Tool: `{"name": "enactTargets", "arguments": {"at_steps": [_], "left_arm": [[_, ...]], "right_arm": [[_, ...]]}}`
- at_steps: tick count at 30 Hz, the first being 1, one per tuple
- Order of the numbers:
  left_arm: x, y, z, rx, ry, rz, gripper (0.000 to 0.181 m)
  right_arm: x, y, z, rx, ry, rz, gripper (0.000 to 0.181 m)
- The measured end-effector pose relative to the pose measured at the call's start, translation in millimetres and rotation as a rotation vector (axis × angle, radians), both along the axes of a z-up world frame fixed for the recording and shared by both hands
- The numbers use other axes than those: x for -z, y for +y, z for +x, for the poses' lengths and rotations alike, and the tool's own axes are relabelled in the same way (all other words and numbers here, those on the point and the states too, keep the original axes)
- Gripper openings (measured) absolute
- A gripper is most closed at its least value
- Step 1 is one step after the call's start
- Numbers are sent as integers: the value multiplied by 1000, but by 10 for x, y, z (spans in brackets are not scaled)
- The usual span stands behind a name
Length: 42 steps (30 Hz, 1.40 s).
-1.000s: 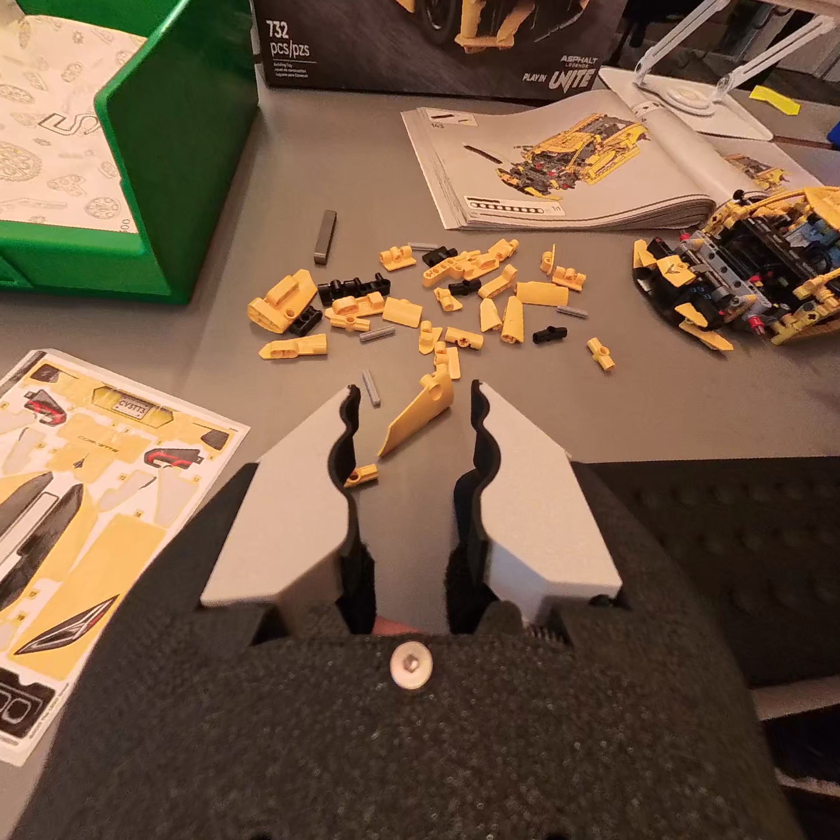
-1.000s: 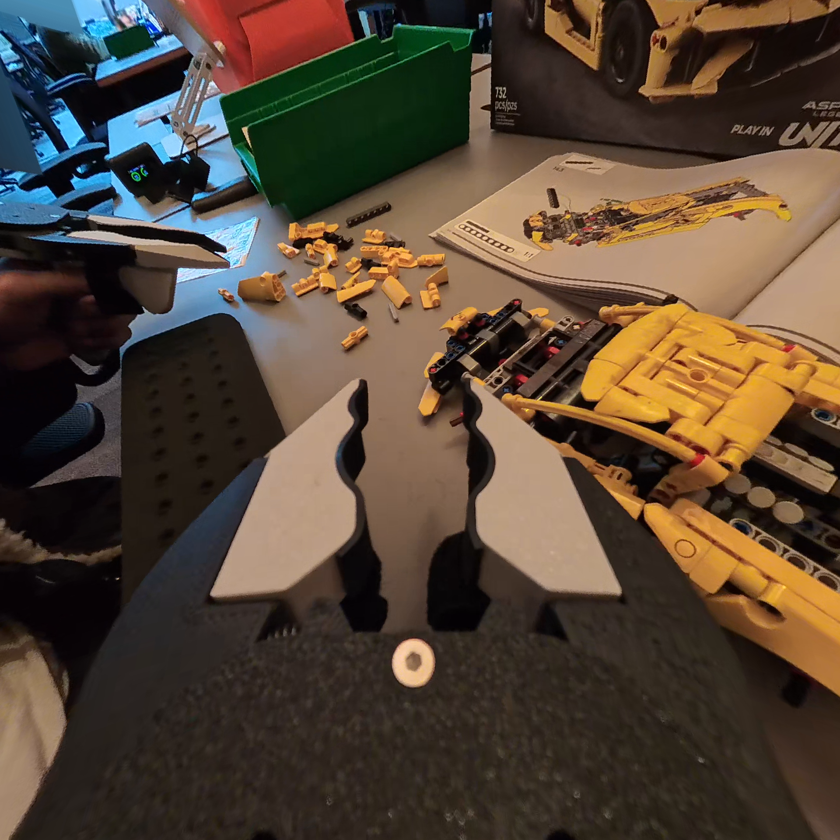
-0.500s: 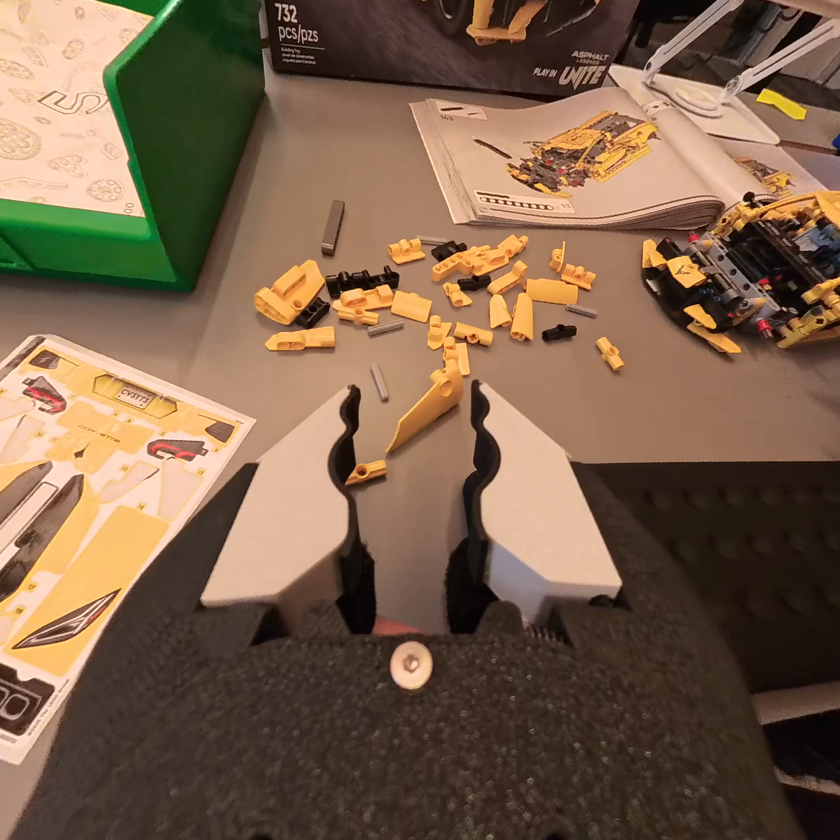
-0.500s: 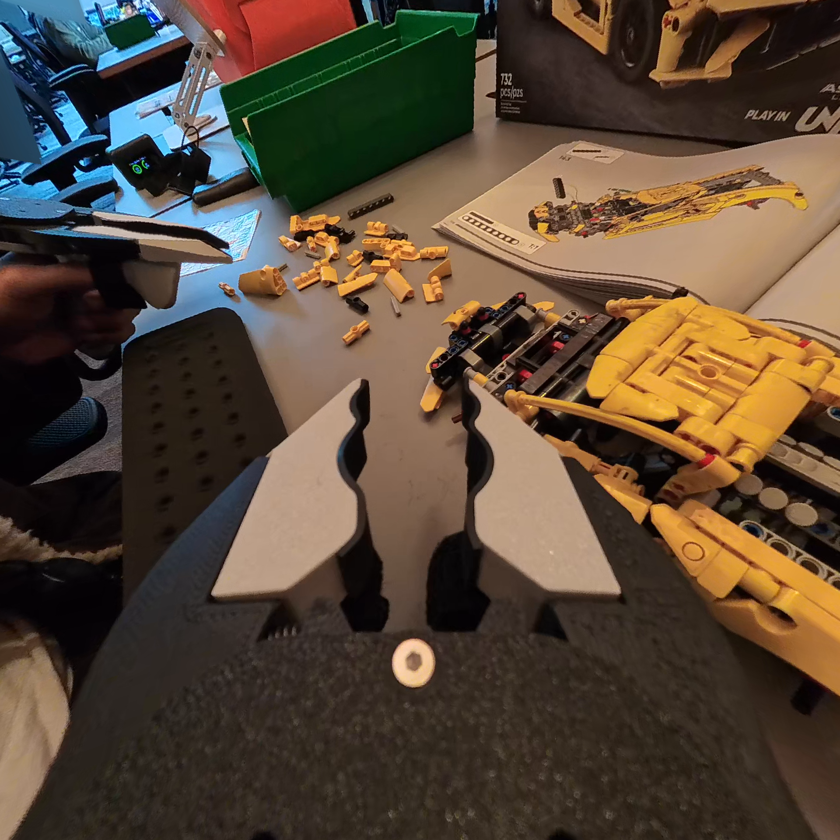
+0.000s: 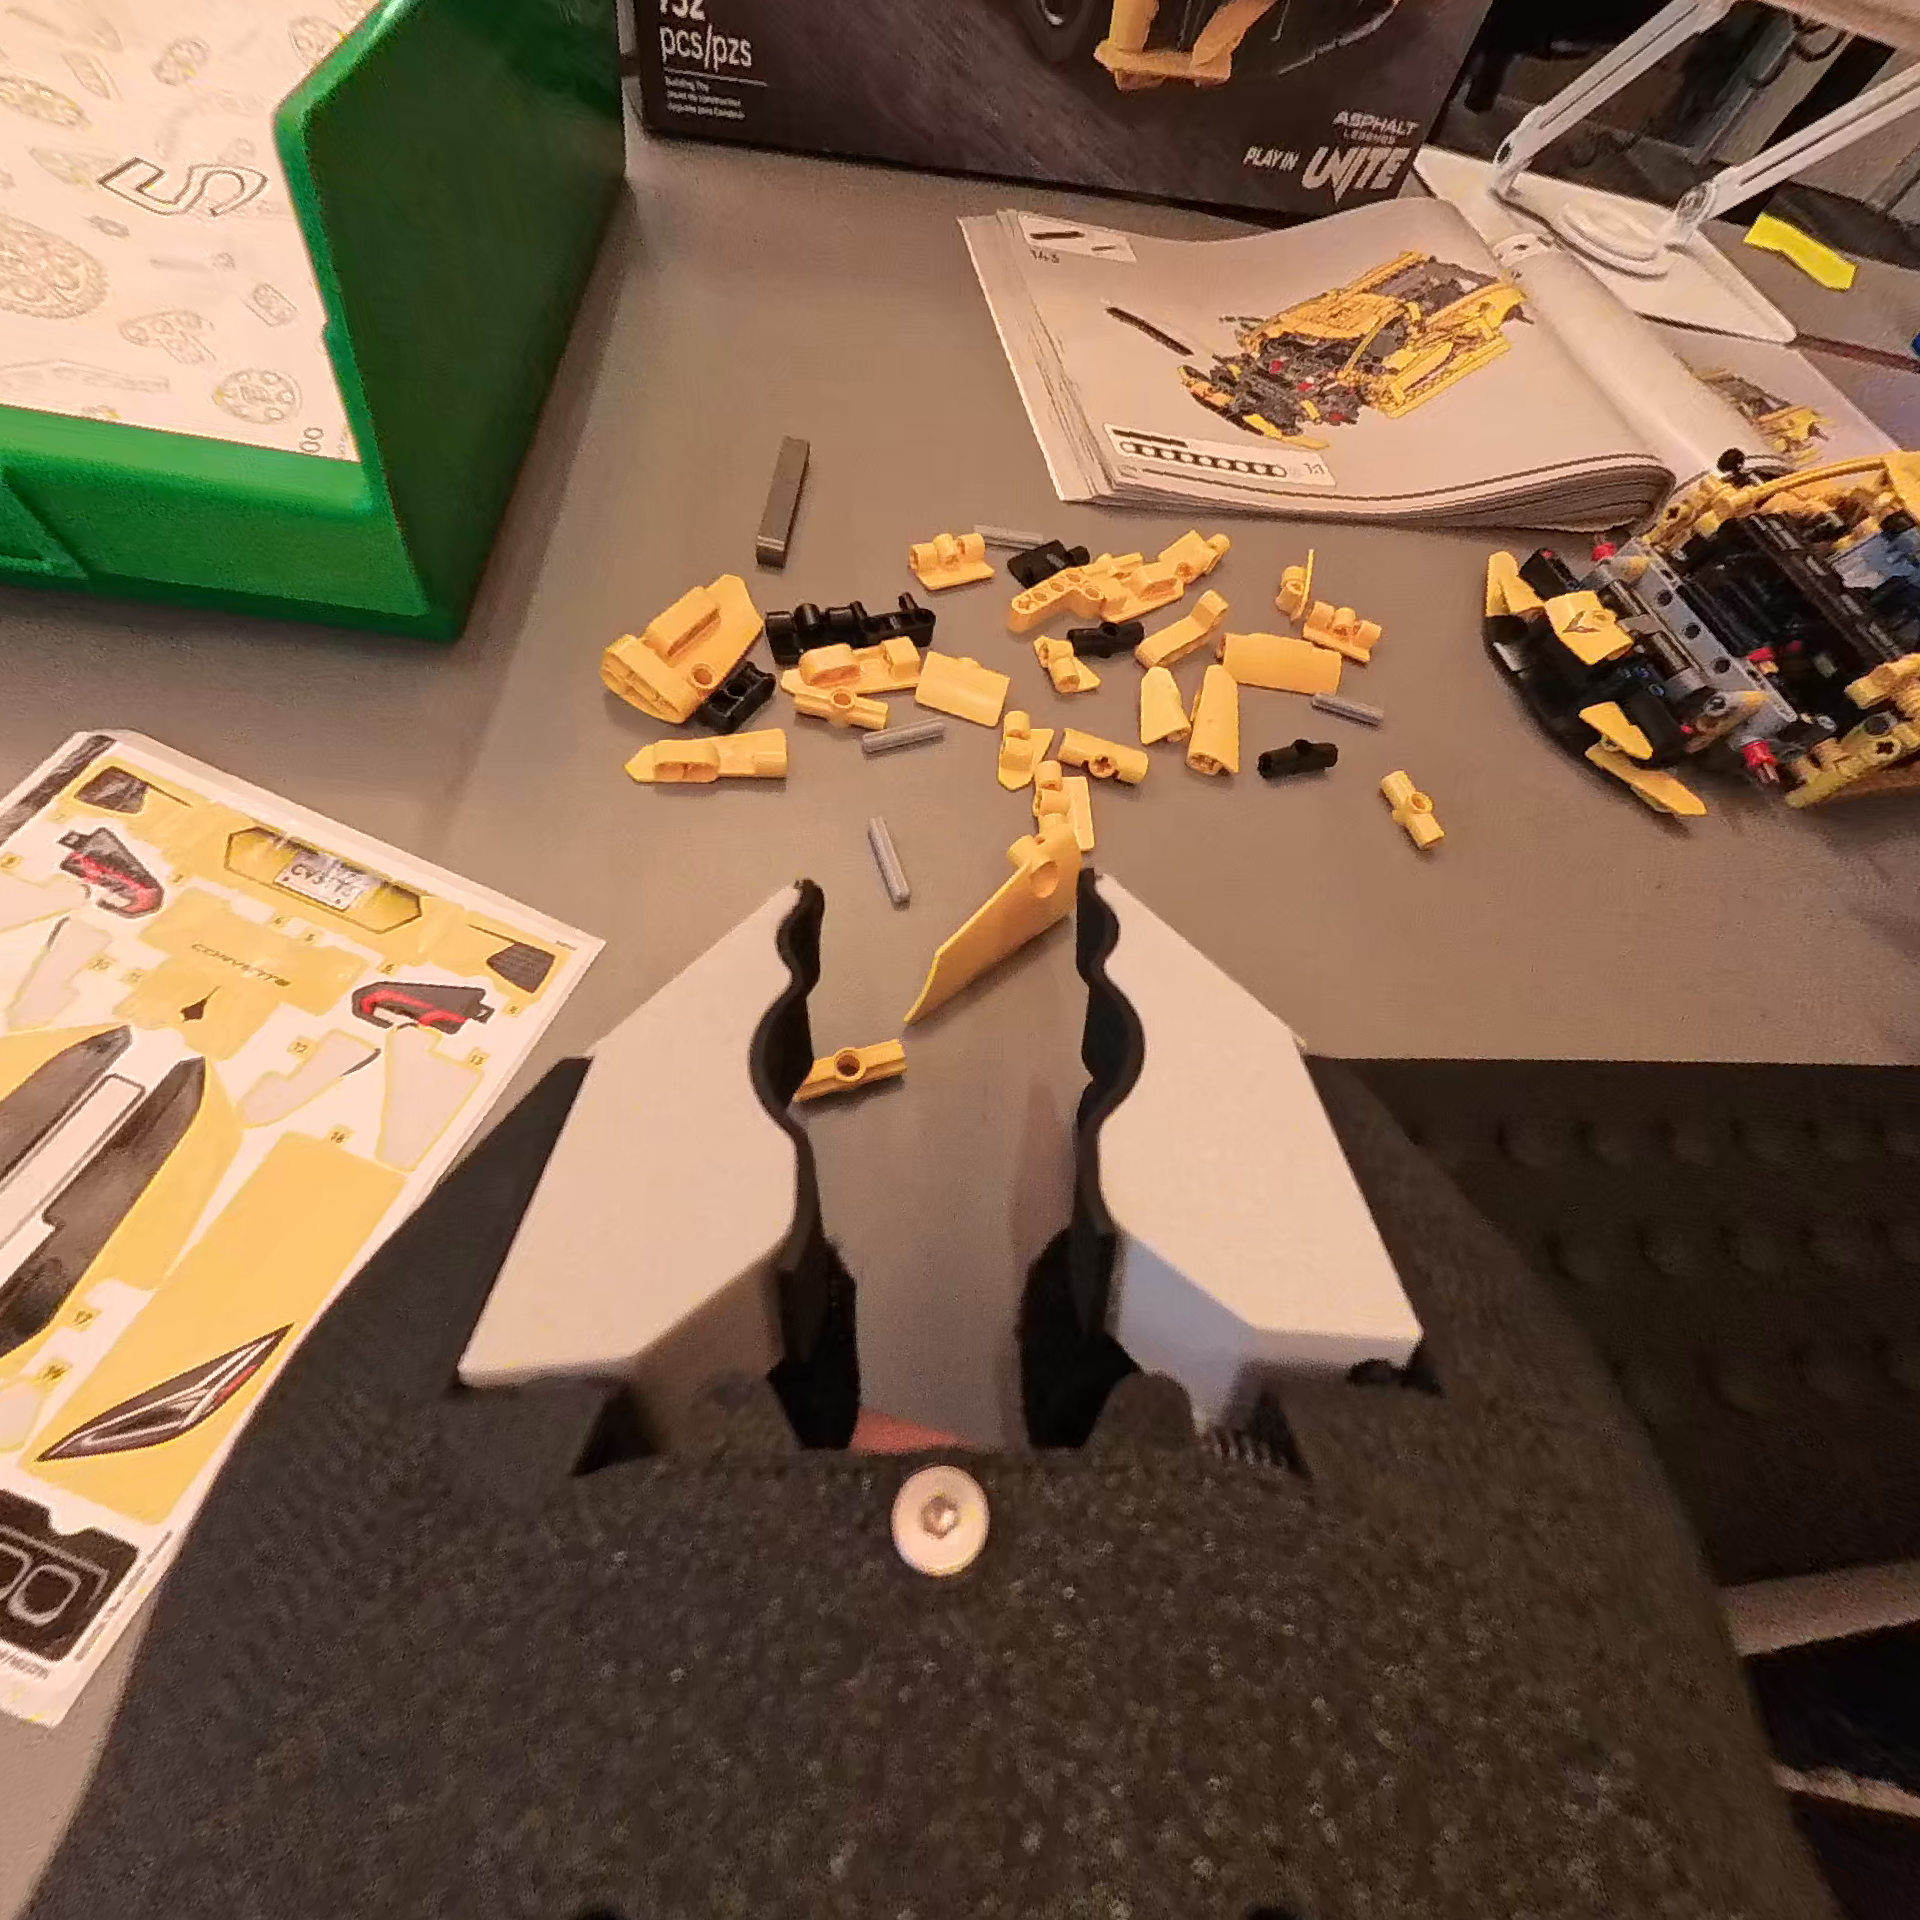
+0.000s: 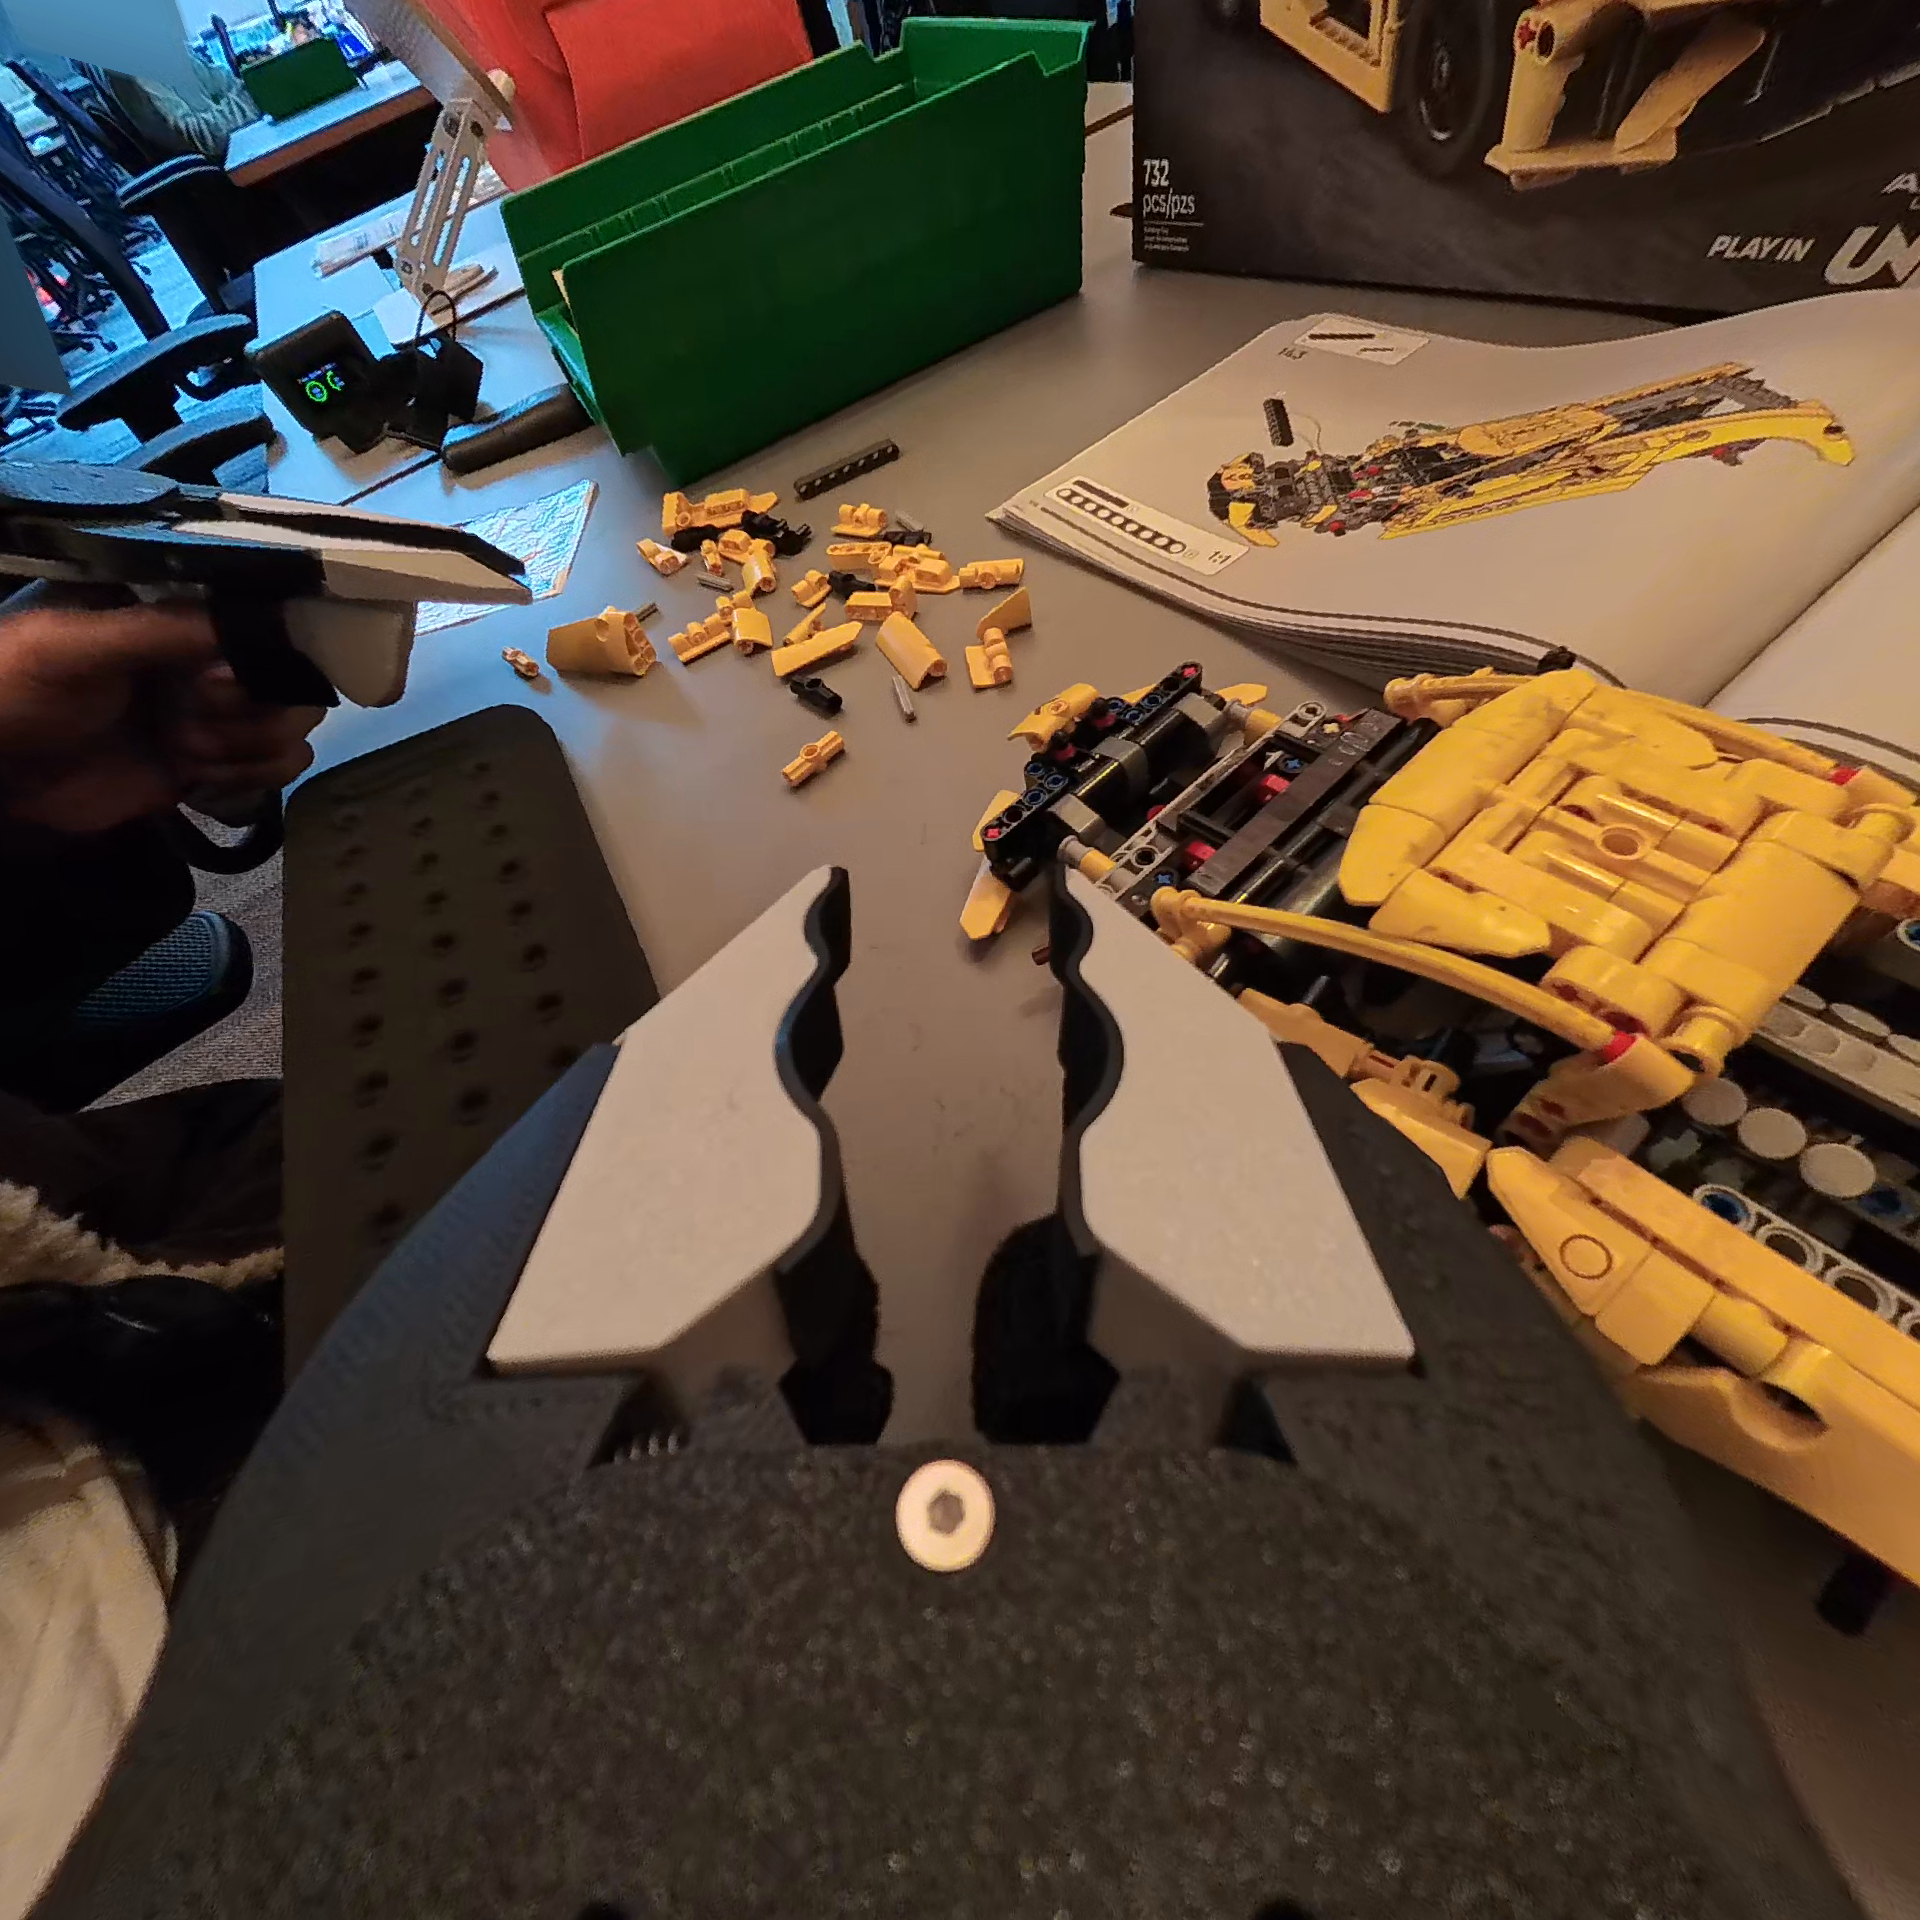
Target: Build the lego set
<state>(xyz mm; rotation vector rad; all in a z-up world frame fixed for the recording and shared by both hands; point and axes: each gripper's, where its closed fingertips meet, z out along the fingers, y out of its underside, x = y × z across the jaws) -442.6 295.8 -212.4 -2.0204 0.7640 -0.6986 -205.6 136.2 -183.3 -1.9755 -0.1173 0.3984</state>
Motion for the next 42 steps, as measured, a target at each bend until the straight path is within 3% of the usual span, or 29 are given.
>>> {"name": "enactTargets", "arguments": {"at_steps": [4, 11, 15, 30, 37, 42], "left_arm": [[8, 8, -10, -3, 8, 4, 50], [14, 27, 2, -6, 0, -4, 50], [34, 25, 49, 0, 7, -9, 50], [20, 97, -58, -24, 78, 44, 49], [102, -244, -308, 288, 164, 45, 48], [136, -182, -314, 290, 112, 78, 46]], "right_arm": [[-17, -31, 108, 39, -21, 2, 38], [-64, -496, 1072, 315, -218, -47, 34], [109, -722, 1365, 383, -262, -100, 33], [159, -656, 1324, 334, -186, -86, 31], [173, -657, 1344, 341, -172, -90, 31], [189, -646, 1342, 339, -188, -98, 31]]}}
